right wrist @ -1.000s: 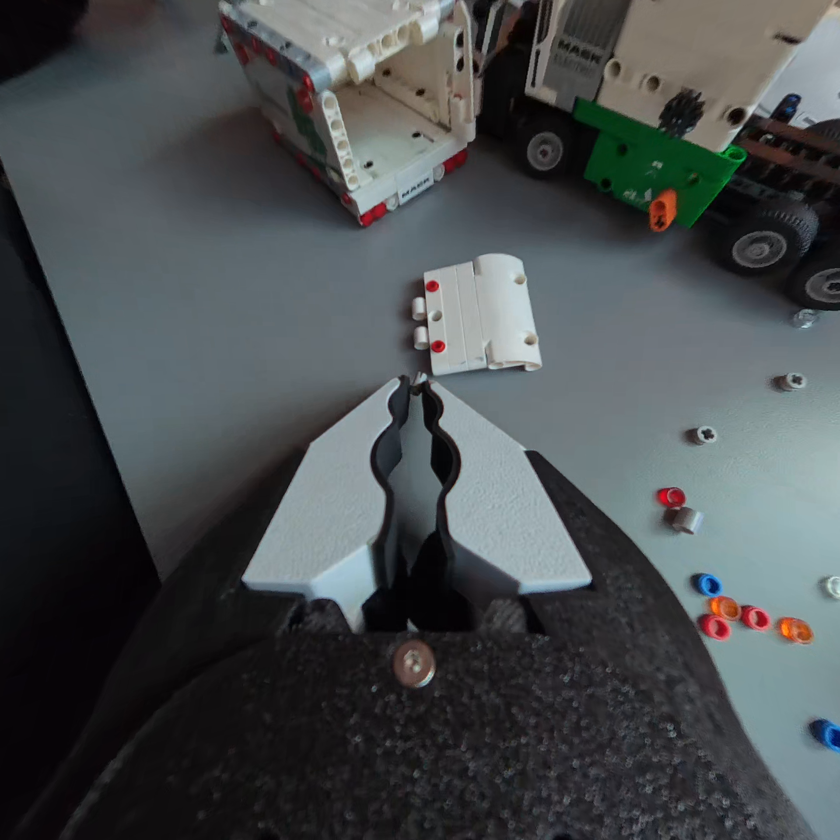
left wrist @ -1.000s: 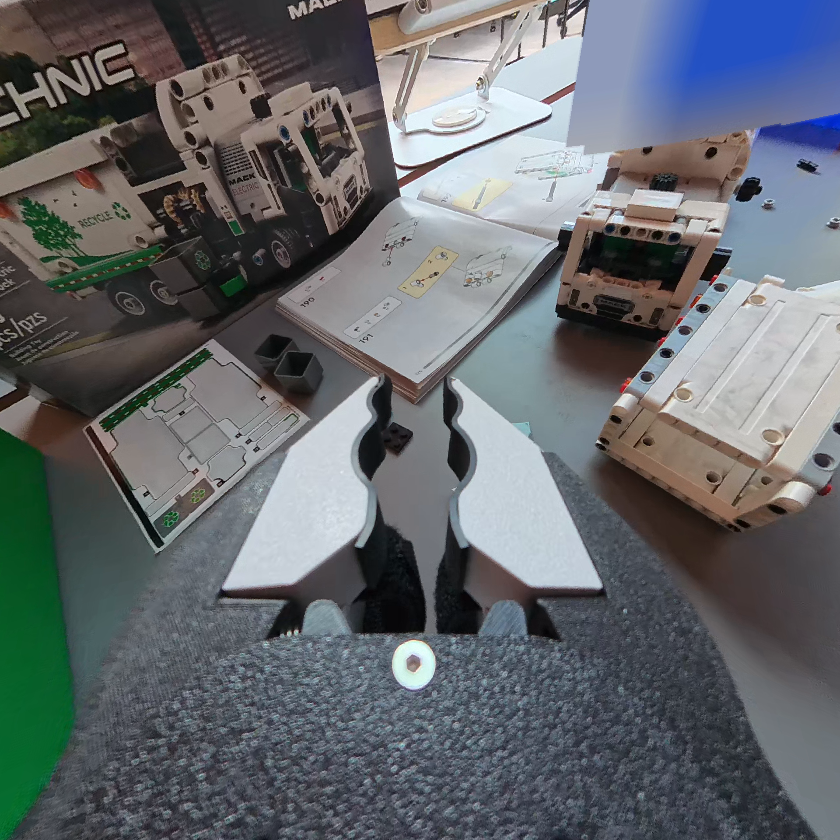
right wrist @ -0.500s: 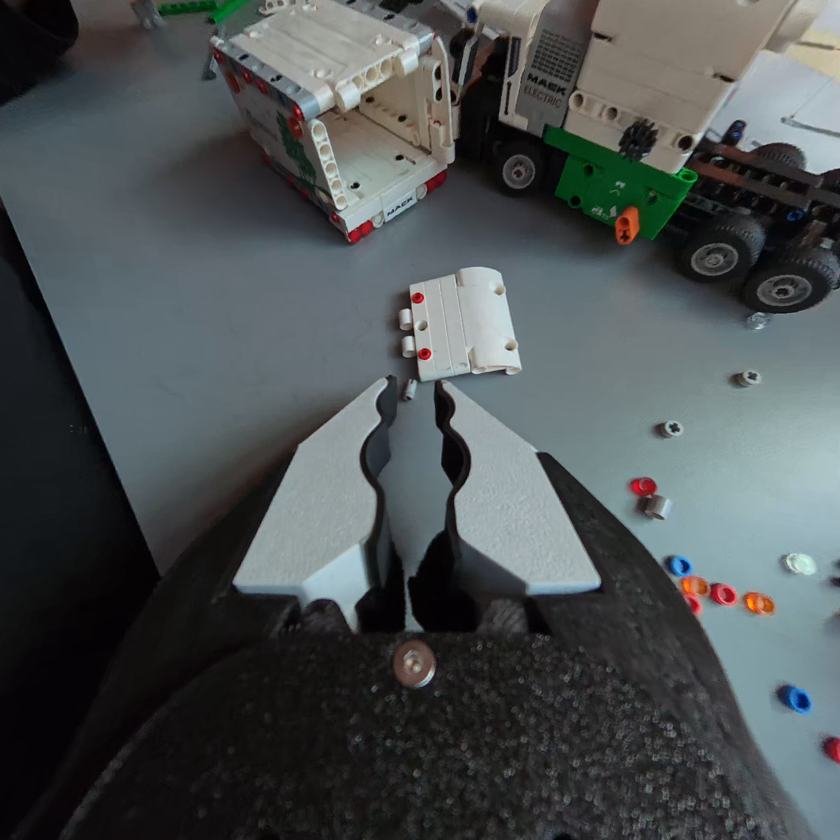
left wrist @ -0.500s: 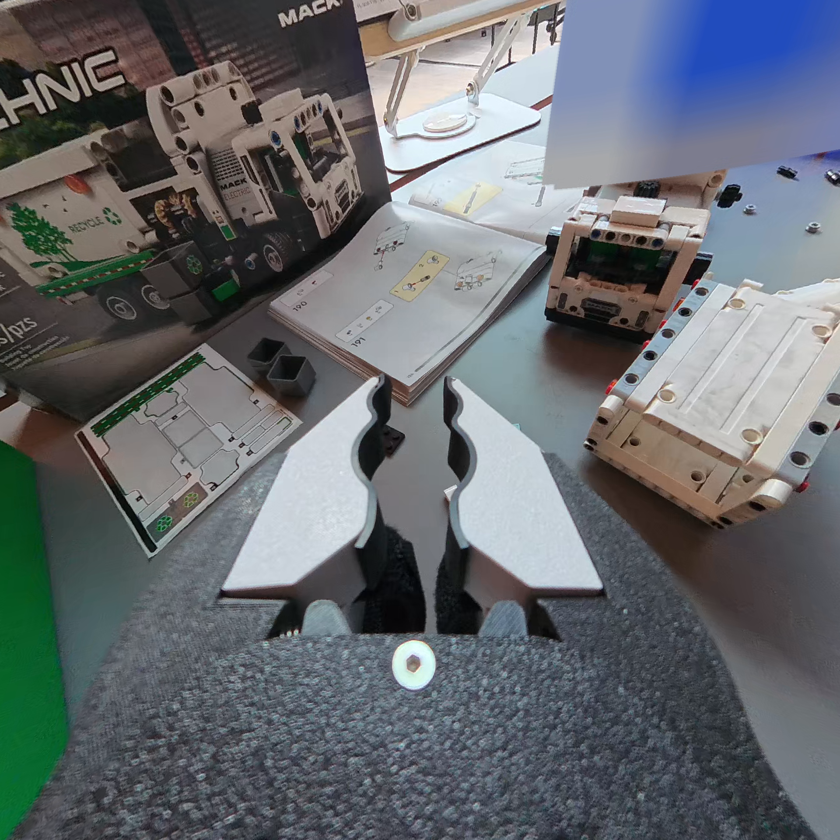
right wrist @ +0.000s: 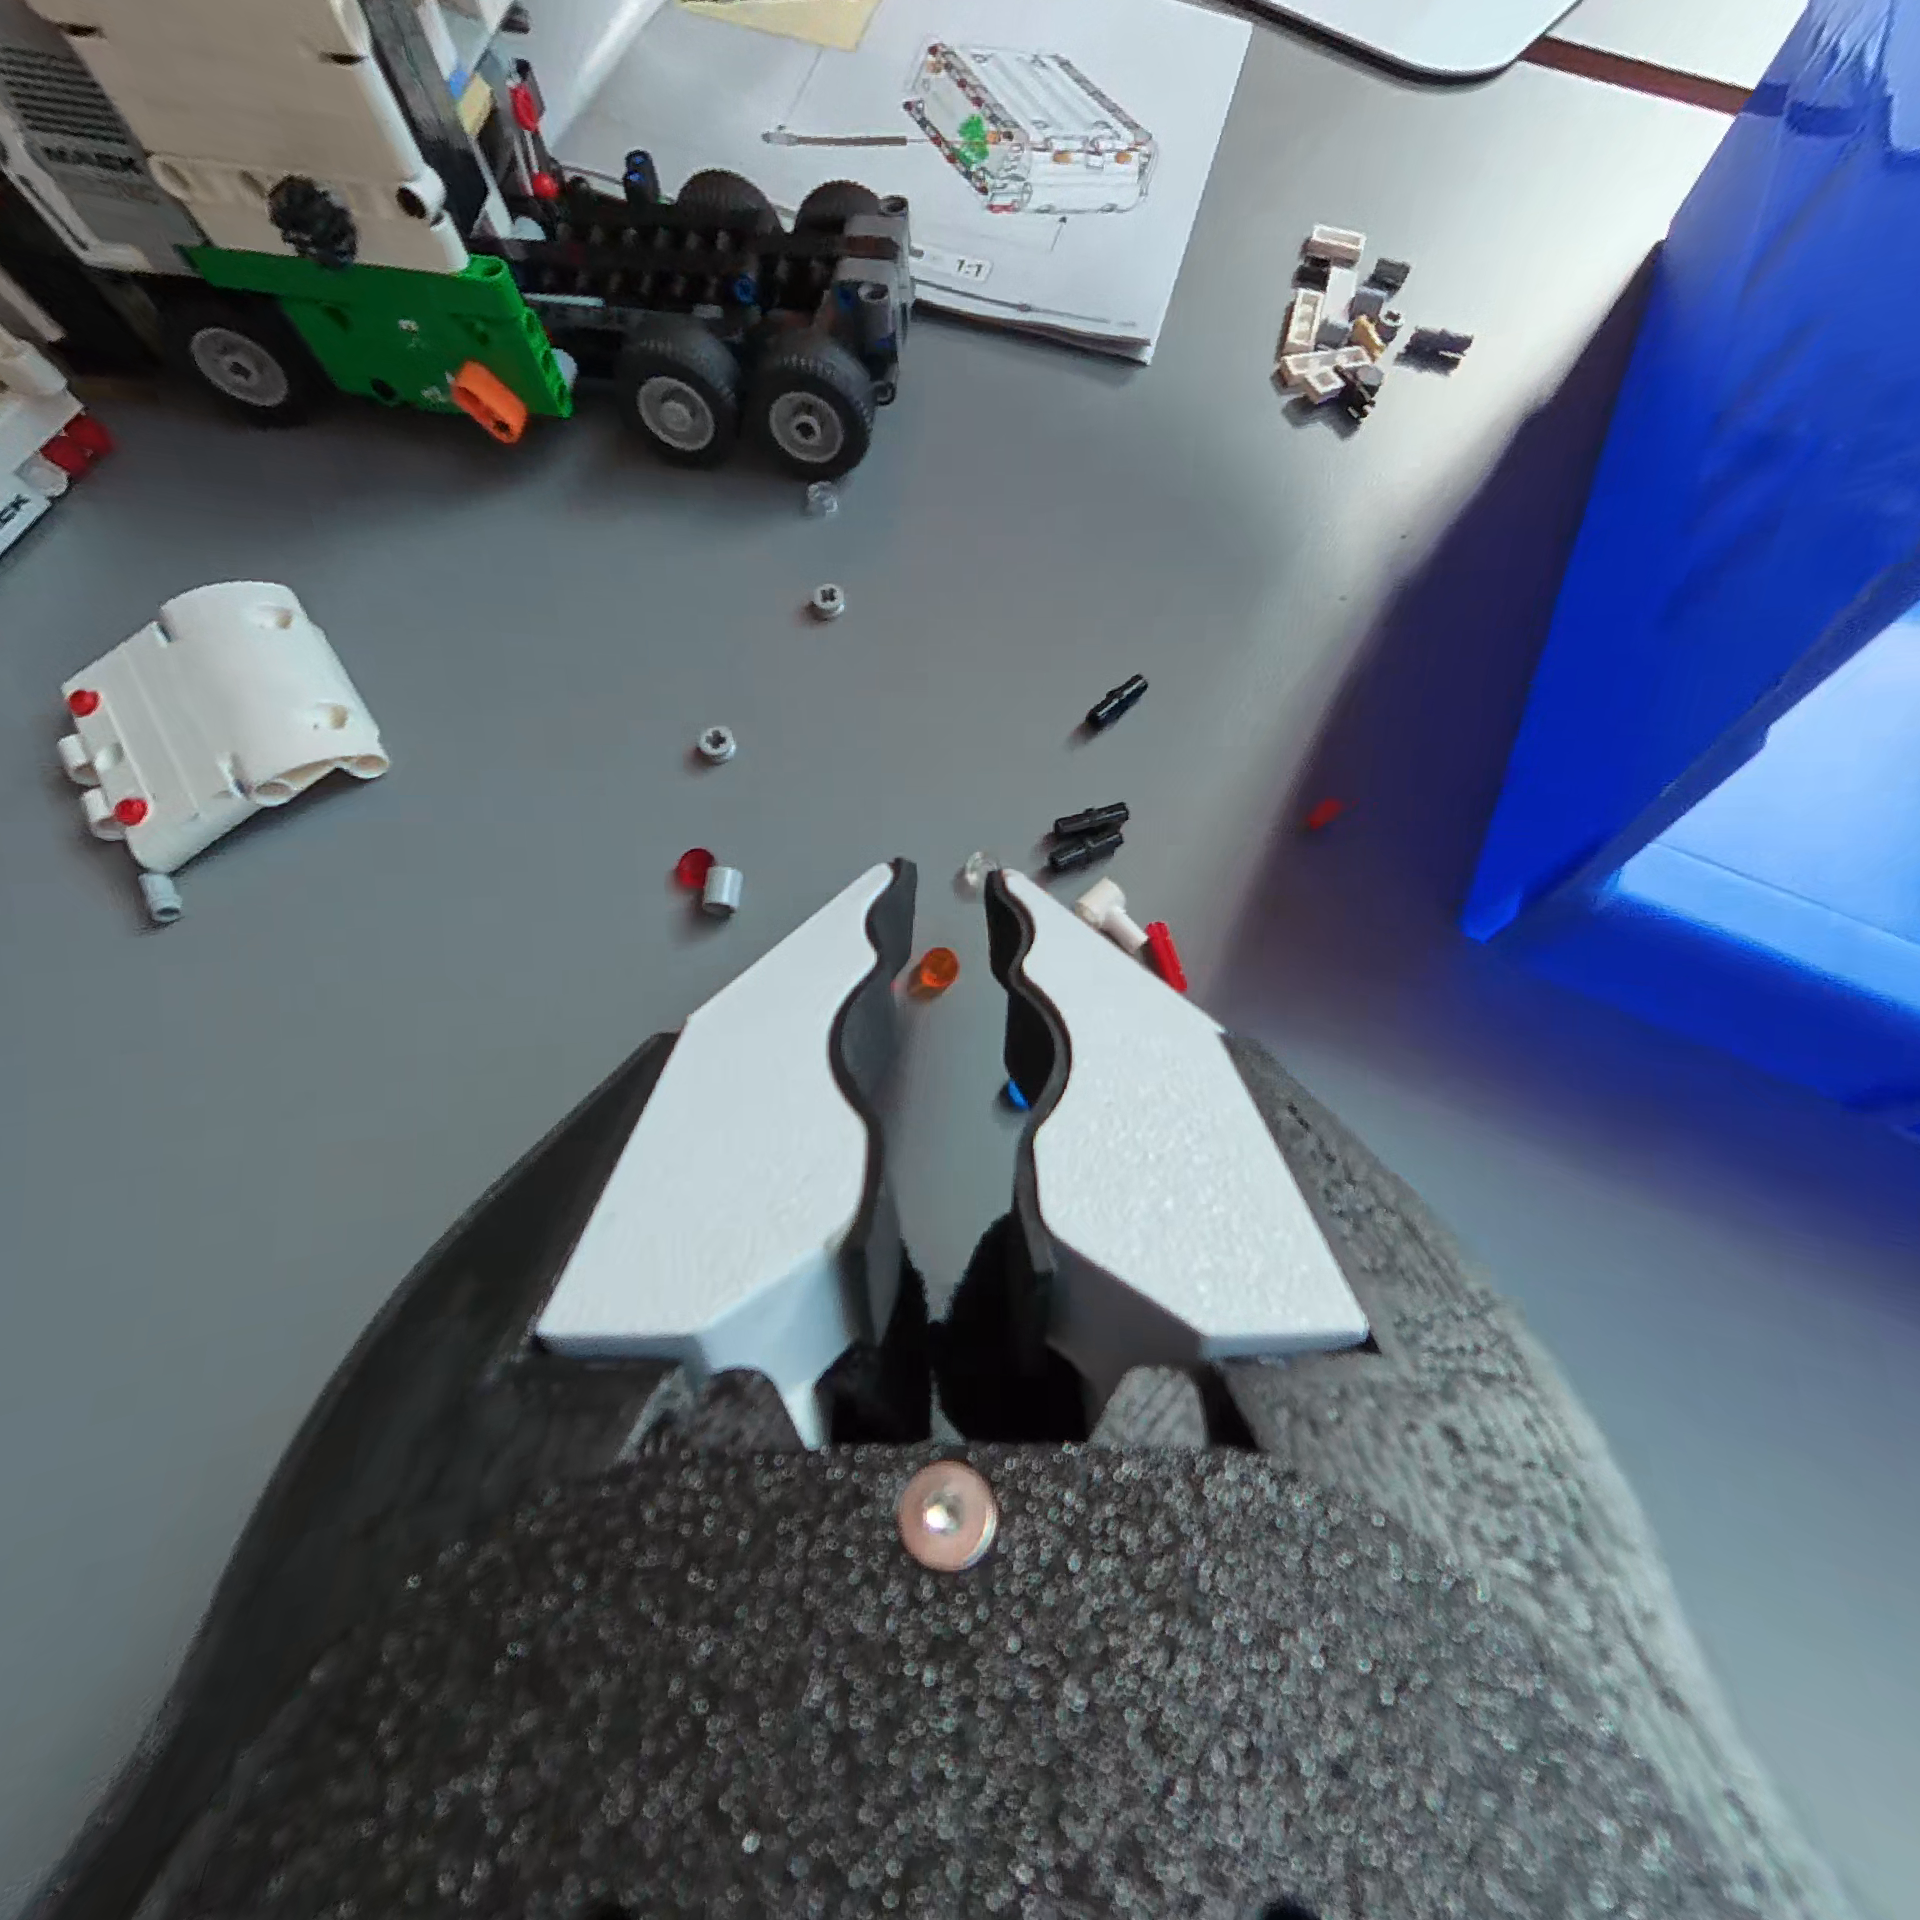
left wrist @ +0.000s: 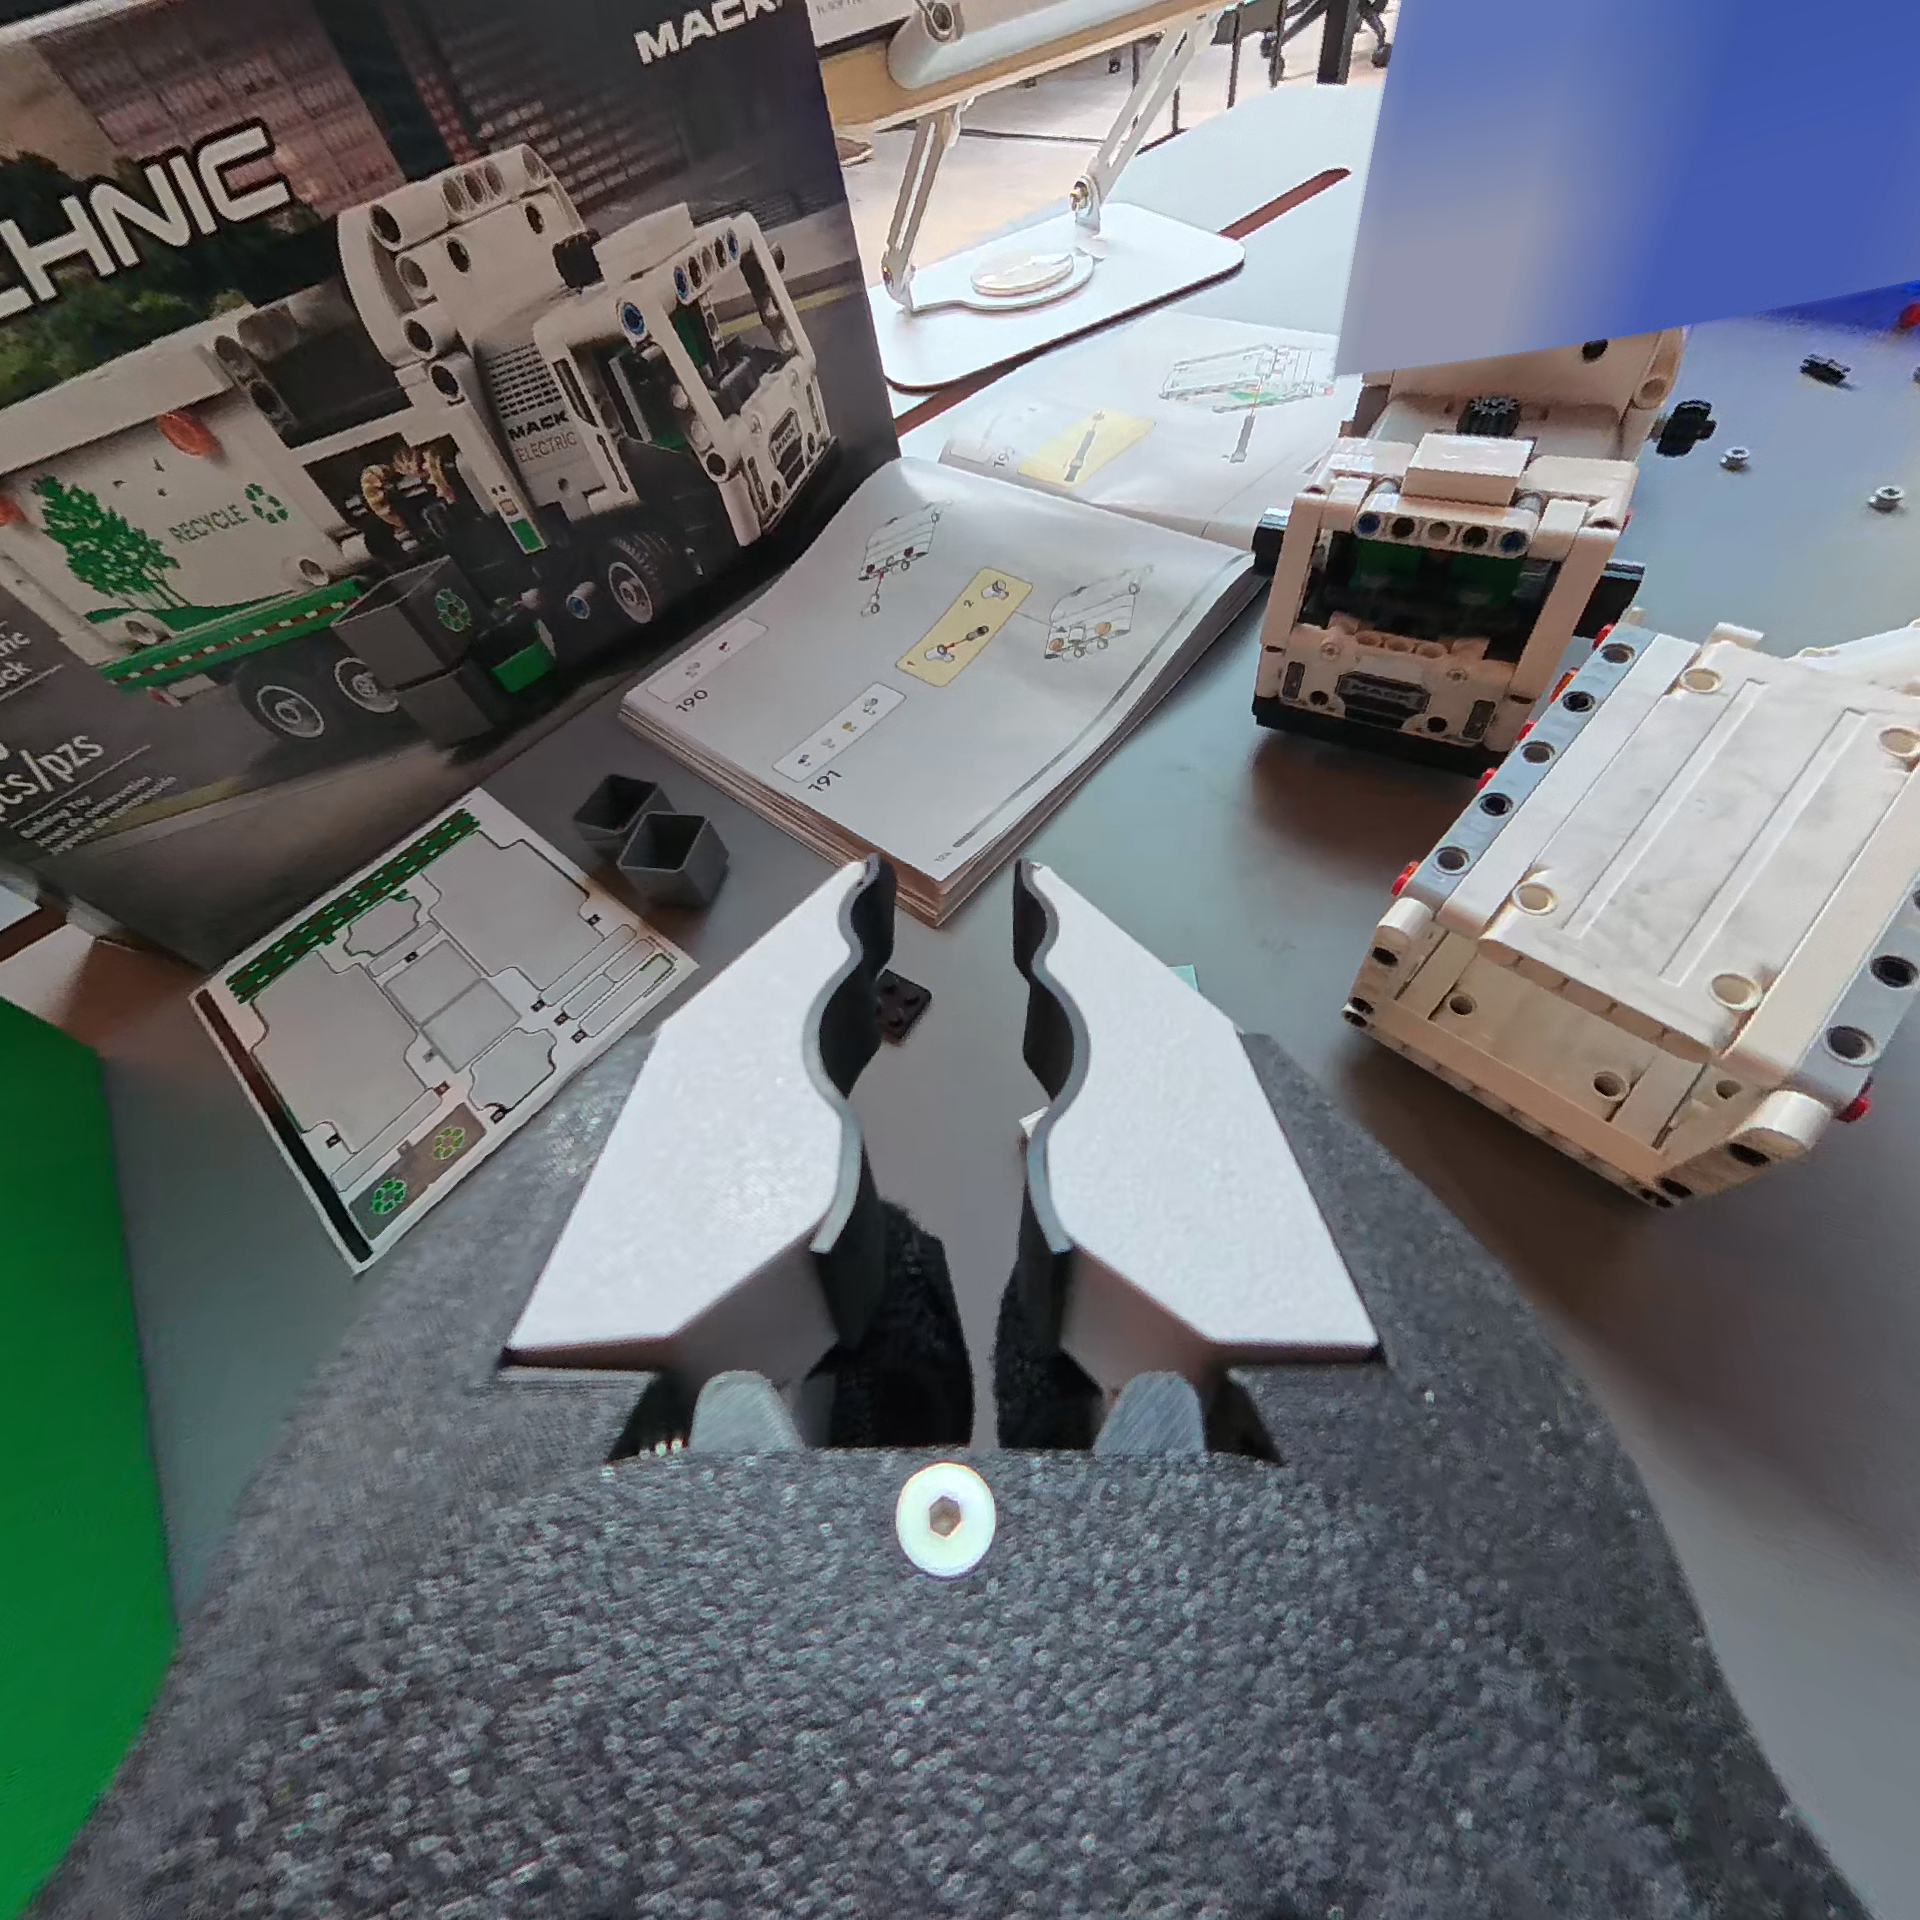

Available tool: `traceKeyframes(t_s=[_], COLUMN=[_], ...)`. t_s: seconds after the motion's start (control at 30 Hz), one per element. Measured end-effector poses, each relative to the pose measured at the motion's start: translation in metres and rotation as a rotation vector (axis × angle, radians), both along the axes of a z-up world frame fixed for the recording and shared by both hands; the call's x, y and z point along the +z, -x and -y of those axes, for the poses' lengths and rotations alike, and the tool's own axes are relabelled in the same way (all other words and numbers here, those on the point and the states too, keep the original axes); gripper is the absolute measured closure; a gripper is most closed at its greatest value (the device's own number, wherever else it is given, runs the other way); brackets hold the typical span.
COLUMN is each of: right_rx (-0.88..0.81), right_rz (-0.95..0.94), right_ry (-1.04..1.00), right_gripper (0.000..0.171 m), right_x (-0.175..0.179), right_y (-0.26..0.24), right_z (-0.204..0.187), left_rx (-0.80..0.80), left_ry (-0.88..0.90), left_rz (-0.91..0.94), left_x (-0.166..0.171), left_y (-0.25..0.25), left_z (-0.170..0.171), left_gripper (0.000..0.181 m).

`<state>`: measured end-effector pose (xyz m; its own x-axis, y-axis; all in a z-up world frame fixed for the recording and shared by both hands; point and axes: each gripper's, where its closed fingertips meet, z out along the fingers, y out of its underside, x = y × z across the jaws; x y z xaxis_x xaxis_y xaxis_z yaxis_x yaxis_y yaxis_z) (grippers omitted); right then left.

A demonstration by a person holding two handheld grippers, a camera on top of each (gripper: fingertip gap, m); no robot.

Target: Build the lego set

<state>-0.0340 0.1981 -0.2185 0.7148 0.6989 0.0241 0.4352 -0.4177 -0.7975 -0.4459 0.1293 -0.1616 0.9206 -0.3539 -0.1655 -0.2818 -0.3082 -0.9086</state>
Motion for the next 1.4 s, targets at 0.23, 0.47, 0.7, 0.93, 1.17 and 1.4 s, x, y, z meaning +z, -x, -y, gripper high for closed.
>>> traceKeyframes(t_s=[0.23,0.47,0.7,0.93,1.17,1.4], right_rx=[-0.005,0.027,0.032,0.033,0.027,0.564], right_rz=[0.053,0.077,0.095,0.104,0.079,-0.039], right_ry=[0.046,0.047,0.027,0.018,0.001,0.017], right_gripper=[0.159,0.160,0.164,0.164,0.165,0.165], right_x=[-0.014,-0.017,-0.017,-0.017,-0.012,0.014], right_y=[-0.001,0.004,0.004,0.004,0.005,0.078], right_z=[-0.013,-0.012,-0.011,-0.011,-0.011,0.092], left_rx=[-0.009,-0.006,0.008,0.004,0.006,0.004], left_ry=[0.014,0.013,0.008,0.000,-0.001,-0.004], left_rz=[-0.006,-0.003,-0.007,-0.017,-0.011,-0.022], left_x=[-0.005,-0.004,-0.003,-0.002,-0.001,-0.001], left_y=[-0.002,-0.001,0.002,0.001,0.002,0.000], left_z=[0.000,0.000,-0.001,-0.001,0.000,0.000], left_gripper=[0.161,0.161,0.161,0.161,0.162,0.162])
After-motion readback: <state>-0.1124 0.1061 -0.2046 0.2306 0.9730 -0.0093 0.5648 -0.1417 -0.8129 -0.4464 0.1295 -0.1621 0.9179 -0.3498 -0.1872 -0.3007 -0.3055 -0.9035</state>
